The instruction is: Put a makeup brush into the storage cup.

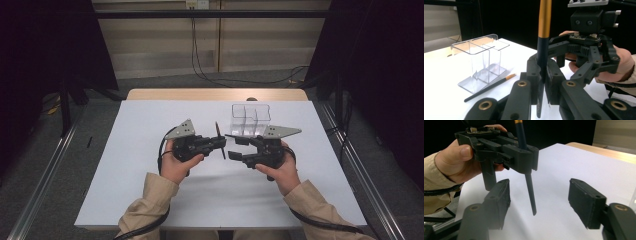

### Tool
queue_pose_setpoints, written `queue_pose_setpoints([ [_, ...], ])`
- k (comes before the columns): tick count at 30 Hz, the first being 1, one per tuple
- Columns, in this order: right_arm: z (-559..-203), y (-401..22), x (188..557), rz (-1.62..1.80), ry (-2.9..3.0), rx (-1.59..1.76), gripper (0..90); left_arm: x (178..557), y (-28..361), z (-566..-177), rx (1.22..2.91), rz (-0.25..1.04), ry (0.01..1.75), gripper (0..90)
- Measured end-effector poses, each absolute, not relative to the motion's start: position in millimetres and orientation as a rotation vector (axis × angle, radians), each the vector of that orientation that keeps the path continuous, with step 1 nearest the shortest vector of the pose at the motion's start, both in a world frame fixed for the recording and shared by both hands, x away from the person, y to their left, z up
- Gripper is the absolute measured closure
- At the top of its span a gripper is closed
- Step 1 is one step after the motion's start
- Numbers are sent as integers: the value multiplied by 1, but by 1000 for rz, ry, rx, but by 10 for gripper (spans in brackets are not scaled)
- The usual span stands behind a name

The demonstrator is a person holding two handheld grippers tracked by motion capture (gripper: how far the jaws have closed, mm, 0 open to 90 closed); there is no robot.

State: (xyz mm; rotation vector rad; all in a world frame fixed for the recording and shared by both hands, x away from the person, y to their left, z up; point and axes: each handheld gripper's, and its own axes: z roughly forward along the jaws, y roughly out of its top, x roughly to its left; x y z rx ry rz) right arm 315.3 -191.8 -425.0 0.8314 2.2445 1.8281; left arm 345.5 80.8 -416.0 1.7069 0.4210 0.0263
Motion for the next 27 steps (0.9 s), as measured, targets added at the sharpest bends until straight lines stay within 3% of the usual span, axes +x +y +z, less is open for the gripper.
queue_pose_setpoints([
  [4, -425, -194, 316, 1833, 2232, 871, 169, 346, 81, -417, 1714, 30, 423, 832],
  [10, -422, -196, 316, 1828, 2224, 863, 114, 346, 81, -418, 1728, 43, 428, 832],
  [20, -416, -200, 318, 1854, 2175, 888, 97, 345, 80, -420, 1752, 50, 425, 832],
  [27, -408, -198, 321, 1883, 2159, 879, 136, 345, 78, -421, 1757, 44, 421, 832],
])
